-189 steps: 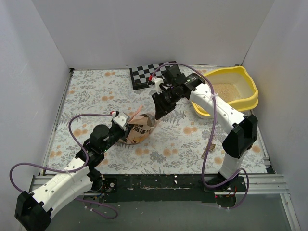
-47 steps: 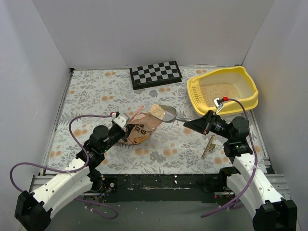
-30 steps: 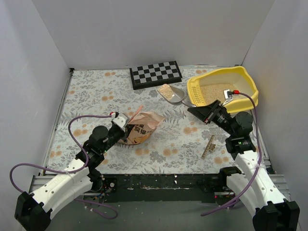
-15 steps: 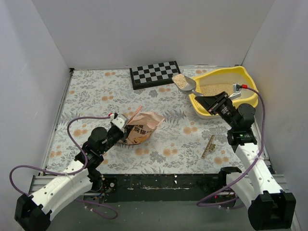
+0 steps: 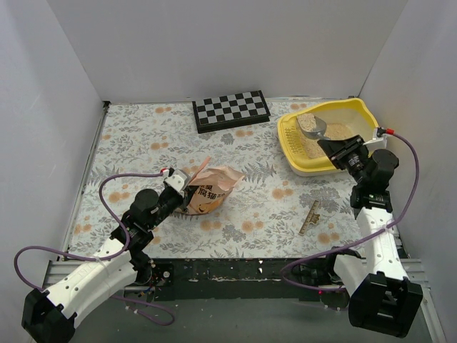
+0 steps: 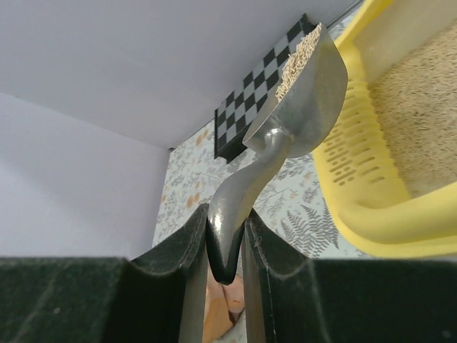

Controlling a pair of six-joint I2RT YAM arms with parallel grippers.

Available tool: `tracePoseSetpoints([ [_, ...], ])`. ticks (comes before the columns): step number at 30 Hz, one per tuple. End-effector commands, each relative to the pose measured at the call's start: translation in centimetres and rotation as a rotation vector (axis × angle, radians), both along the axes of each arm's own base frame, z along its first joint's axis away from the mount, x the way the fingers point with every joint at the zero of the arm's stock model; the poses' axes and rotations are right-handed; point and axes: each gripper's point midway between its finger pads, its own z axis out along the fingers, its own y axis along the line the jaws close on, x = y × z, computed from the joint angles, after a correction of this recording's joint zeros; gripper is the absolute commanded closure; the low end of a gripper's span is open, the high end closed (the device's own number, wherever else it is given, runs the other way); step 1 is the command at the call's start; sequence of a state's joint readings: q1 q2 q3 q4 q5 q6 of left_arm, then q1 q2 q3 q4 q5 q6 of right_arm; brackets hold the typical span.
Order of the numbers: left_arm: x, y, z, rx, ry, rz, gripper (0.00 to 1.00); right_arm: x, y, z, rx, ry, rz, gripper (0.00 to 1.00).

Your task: Fill the litter box with clean litter

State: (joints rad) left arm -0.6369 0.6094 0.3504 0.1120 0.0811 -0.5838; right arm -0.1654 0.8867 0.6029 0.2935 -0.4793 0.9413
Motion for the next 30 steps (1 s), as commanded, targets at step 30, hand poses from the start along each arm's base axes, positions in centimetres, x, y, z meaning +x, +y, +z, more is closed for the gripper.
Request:
tracePoseSetpoints([
  [30, 0.4, -0.5, 3.6, -0.069, -0.004, 0.013, 1.00, 3.9, -8.4, -0.1, -0.715, 0.457, -0.059, 0.99],
])
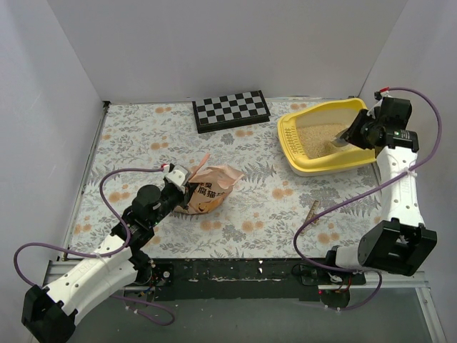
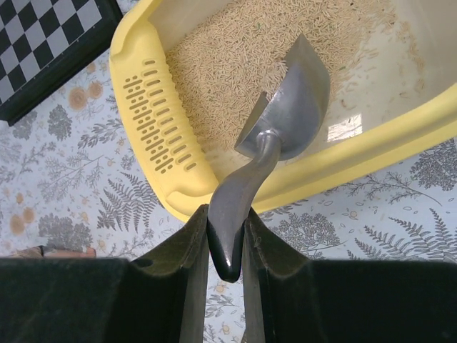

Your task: Fill the litter box with clean litter

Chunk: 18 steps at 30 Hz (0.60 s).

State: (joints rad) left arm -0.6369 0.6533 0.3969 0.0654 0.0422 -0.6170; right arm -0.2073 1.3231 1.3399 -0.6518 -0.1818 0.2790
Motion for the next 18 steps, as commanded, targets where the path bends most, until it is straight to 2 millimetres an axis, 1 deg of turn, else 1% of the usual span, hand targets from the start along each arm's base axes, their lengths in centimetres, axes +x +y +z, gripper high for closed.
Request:
tracePoseSetpoints([
  [1, -0.3, -0.7, 3.9, -0.078, -0.065, -0.031, 1.00, 0.5, 0.8, 2.6, -0.125, -0.006, 0.069, 0.99],
  [3, -0.3, -0.6, 4.0, -0.083, -0.067, -0.029, 1.00, 1.0, 1.7, 3.7, -0.186, -0.020, 0.101, 0.99],
  [4, -0.4, -0.6, 4.1, -0.084, -0.068, -0.030, 1.00, 1.2, 2.1, 3.9, -0.220, -0.015, 0.113, 0.99],
  [5, -0.5, -0.6, 4.2, -0.087, -0.070, -0.032, 1.00, 1.5, 2.0, 4.4, -0.260, -0.013, 0.105, 0.99],
  [7, -0.6, -0.6, 4.2, -0.091, -0.070, -0.032, 1.00, 1.7, 2.9, 4.8, -0.325, -0.005, 0.120, 0.99],
  [10, -0.7, -0.5, 4.3, -0.094, -0.074, -0.033, 1.00, 1.9, 3.1, 5.2, -0.399, -0.006, 0.121, 0.99],
  [14, -0.7, -0.5, 4.3, -0.097, -0.072, -0.034, 1.00, 1.7, 3.4, 4.9, -0.453, 0.010, 0.133, 0.99],
  [18, -0.7, -0.5, 4.2, -0.094, -0.071, -0.033, 1.00, 1.3, 3.8, 5.0, -0.483, 0.013, 0.151, 0.99],
])
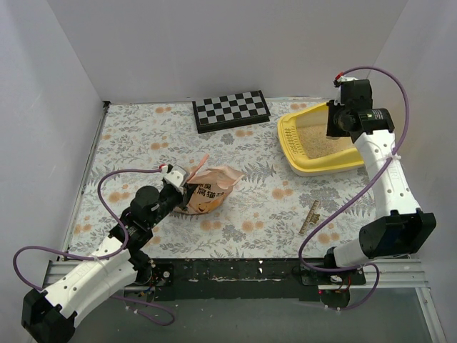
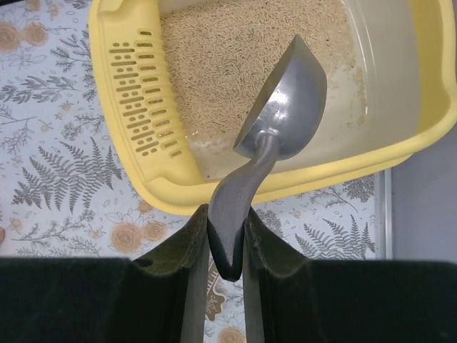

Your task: Fill the litter box with clean litter

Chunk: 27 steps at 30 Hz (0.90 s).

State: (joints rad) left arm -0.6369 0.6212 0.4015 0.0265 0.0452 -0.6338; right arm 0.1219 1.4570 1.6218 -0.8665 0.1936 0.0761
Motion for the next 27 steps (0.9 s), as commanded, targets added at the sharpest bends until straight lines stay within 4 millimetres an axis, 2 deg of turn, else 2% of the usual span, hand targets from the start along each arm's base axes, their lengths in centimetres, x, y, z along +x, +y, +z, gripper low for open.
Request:
tracePoseSetpoints([
  [1, -0.1, -0.7, 4.0, -0.083, -0.083, -0.028, 1.00, 0.2, -0.7, 2.8, -0.073, -0.080, -0.006, 0.99],
  [4, -0.2, -0.7, 4.0, -0.084, -0.084, -0.030, 1.00, -0.5, 0.4, 4.9, -0.023, -0.139, 0.047, 0.99],
  [8, -0.1, -0.8, 3.7, -0.075, -0.077, -0.033, 1.00, -2.1, 3.0, 7.6, 0.078, -0.201, 0.154, 0.99],
  [13, 0.0, -1.0, 3.4, -0.066, -0.065, -0.044, 0.99, -5.6, 7.2, 10.6, 0.250, -0.279, 0.345, 0.99],
  [16, 0.0, -1.2, 3.2, -0.063, -0.057, -0.050, 0.92, -7.8, 9.8, 12.0, 0.352, -0.305, 0.484, 0.99],
  [20, -0.1, -1.6, 3.1, -0.063, -0.049, -0.069, 0.85, -10.6, 13.6, 13.0, 0.499, -0.273, 0.686, 0.99],
  [22, -0.1, -1.8, 3.2, -0.067, -0.054, -0.080, 0.81, -11.7, 14.8, 13.0, 0.540, -0.254, 0.757, 0.99],
  [27, -0.1, -1.7, 2.9, -0.062, -0.050, -0.074, 0.80, -14.0, 17.2, 12.2, 0.583, -0.174, 0.903, 0.99],
])
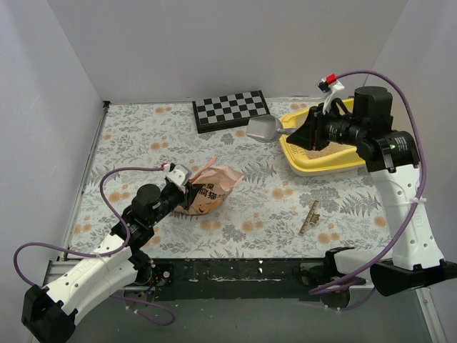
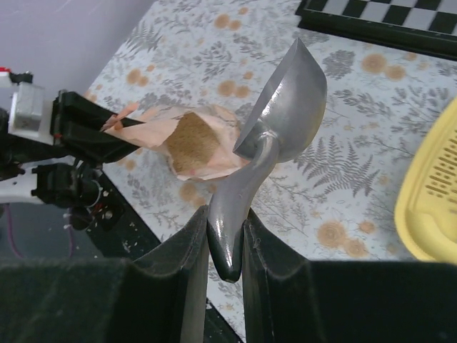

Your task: Fill the litter box with clean litter

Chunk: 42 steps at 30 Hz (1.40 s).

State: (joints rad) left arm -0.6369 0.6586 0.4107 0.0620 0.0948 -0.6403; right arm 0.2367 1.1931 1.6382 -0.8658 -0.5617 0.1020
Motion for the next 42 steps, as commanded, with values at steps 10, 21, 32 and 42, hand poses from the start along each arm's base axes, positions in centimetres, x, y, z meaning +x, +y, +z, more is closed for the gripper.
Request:
tracePoseSetpoints([
  [10, 0.4, -0.6, 2.1, -0.029, -0.040, -0.009, 1.00, -4.8, 6.5, -2.5, -0.003, 0.041, 0.363, 0.99],
  [21, 0.6, -0.4, 2.1, -0.022, -0.050, 0.002, 1.00, -6.3, 6.3, -5.0, -0.088, 0.066, 0.422, 0.99],
  [32, 0.7, -0.4, 2.1, -0.019, -0.053, 0.001, 1.00, -6.7, 7.7, -8.1, -0.083, 0.119, 0.489, 0.99],
  [42, 0.6, -0.5, 2.2, -0.014, -0.061, -0.006, 1.00, -4.2, 10.5, -11.9, -0.056, 0.238, 0.527, 0.99],
])
